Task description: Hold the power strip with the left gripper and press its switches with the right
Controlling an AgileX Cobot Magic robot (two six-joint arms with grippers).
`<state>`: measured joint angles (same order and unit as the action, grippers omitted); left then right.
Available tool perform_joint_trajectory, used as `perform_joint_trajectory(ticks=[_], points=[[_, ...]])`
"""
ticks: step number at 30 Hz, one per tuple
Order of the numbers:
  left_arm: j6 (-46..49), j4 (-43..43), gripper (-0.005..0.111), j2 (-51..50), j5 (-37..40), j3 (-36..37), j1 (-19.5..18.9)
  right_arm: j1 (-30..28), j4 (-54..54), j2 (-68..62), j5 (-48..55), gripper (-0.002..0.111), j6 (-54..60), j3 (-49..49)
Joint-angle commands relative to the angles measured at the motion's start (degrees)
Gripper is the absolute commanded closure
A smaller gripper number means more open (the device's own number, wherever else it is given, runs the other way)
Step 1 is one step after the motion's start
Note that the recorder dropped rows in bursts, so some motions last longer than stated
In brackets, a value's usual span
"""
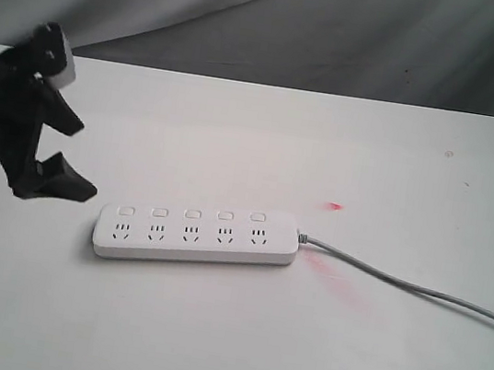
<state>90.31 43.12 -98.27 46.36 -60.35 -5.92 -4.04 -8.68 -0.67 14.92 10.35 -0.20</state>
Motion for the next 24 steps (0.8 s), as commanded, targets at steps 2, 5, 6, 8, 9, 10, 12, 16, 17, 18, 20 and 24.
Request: perform_joint_trajectory(ticks=[2,5,6,8,9,10,12,16,17,18,20,24], points=[[-14.8,-1.7,0.006,13.0,-2.9,-0.2,0.2,-0.5,0.6,0.4,0.0,0.108,-0.2,0.2],[-18.4,-1.7,0.025,19.5,-2.9,-0.2,0.2,-0.5,0.6,0.4,0.0,0.108,-0.2,0.2],[-19.0,-1.7,0.033,21.8,-2.8,-0.2,0.2,-0.5,0.6,0.4,0.0,0.108,-0.2,0.2],[-20.5,-1.0,0.055,26.1,-2.3,-0.2,0.2,-0.5,0.6,0.4,0.0,0.108,-0.2,0.2],[-21.5,-0.2,0.067,27.7,-1.7,-0.2,0.2,-0.5,0.6,0.4,0.0,0.108,-0.2,0.2],[-21.6,0.9,0.078,29.8,-1.0,-0.2,0.2,-0.5,0.6,0.4,0.0,0.108,-0.2,0.2],[-21.6,3.7,0.1,33.6,0.3,-0.2,0.2,-0.5,0.6,0.4,0.0,0.108,-0.2,0.2],[-21.3,8.9,0.106,39.8,1.8,-0.2,0.2,-0.5,0.6,0.4,0.0,0.108,-0.2,0.2],[-21.3,9.1,0.106,41.4,1.8,-0.2,0.2,-0.5,0.6,0.4,0.0,0.108,-0.2,0.2],[-21.3,9.1,0.106,42.9,1.8,-0.2,0.2,-0.5,0.6,0.4,0.0,0.108,-0.2,0.2],[-21.6,9.1,0.106,45.7,1.8,-0.2,0.2,-0.5,0.6,0.4,0.0,0.108,-0.2,0.2],[-21.6,6.1,0.106,50.1,0.1,-0.2,0.2,-0.5,0.6,0.4,0.0,0.108,-0.2,0.2]])
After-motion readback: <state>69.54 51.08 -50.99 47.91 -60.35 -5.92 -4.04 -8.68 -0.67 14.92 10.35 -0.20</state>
